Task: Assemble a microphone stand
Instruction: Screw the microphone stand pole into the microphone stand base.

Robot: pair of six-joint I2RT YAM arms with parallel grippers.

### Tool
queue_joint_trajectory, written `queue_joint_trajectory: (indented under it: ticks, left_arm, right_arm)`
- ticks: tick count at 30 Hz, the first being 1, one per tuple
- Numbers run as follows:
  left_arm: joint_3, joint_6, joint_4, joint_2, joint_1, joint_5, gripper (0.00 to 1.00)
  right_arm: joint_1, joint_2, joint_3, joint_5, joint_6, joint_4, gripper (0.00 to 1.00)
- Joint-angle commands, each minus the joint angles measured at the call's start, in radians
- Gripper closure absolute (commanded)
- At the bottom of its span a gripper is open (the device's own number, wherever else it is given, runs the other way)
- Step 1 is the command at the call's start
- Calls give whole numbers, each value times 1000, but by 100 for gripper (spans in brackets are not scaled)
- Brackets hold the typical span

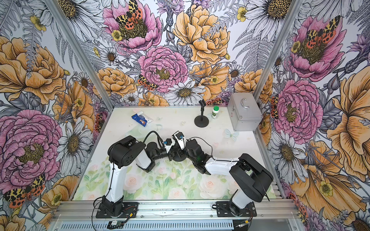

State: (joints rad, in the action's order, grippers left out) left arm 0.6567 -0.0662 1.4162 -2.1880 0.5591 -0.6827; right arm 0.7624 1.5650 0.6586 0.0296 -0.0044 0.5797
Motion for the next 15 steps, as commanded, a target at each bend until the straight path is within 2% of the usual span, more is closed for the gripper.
queue_joint_trajectory:
  ticks: [1, 3, 5, 7, 10, 15]
  left_arm:
    - [-8, -52, -5, -19, 33, -63, 80]
    - [-8, -52, -5, -19, 32, -65, 80]
    - [-7, -53, -5, -20, 33, -70, 80]
    - [-6, -57, -5, -22, 32, -74, 80]
    - [-6, -58, -5, -23, 31, -76, 80]
    - [-7, -60, -4, -23, 32, -80, 81]
  right_arm:
    - [-55, 8, 14, -284, -256, -174, 63]
    - [-128, -14, 34, -530, -317, -260, 58]
    - [-204, 3, 91, -796, -394, -405, 58]
    - [-248, 46, 157, -930, -480, -561, 59]
    - [-294, 77, 195, -1007, -533, -597, 59]
    - [-328, 92, 265, -1018, -531, -601, 58]
